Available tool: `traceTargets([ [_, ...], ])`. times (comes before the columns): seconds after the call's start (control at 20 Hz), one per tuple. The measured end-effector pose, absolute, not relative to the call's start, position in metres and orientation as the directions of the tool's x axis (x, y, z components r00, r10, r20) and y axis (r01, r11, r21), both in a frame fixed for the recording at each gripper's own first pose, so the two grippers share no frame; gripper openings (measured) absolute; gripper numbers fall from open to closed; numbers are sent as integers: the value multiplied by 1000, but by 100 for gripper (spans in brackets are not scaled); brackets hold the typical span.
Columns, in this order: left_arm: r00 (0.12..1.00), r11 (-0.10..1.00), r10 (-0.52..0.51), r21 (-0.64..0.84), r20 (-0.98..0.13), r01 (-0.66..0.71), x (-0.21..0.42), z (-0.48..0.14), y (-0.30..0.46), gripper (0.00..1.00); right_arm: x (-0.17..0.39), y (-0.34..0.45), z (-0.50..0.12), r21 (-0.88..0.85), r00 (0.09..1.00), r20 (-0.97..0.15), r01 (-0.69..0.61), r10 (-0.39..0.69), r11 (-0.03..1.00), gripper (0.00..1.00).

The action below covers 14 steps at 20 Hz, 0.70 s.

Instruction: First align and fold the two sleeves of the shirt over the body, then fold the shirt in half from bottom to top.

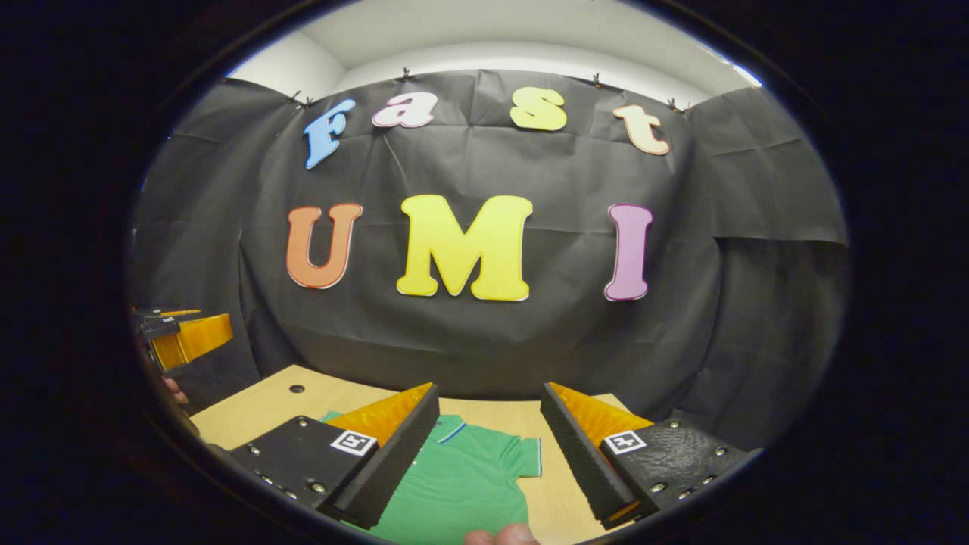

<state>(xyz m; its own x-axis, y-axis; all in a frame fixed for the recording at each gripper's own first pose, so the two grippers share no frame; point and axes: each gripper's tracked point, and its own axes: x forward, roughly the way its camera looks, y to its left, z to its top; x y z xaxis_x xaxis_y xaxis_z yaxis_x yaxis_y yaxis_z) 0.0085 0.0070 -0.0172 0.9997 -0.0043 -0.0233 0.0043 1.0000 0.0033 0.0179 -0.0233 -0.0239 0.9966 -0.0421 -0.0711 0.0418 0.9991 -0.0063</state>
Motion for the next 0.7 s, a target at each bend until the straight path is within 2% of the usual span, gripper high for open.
traceTargets([
  [0.45, 992, 999, -28, -21, -121, 25, 19, -48, -4, 98, 58, -51, -74, -9, 974, -228, 7, -9, 1000, 94],
  [0.7, 984, 1000, -18, 0, -175, 18, 24, -66, -4, 98, 111, -80, -140, -46, 928, -371, -44, 24, 998, 94],
])
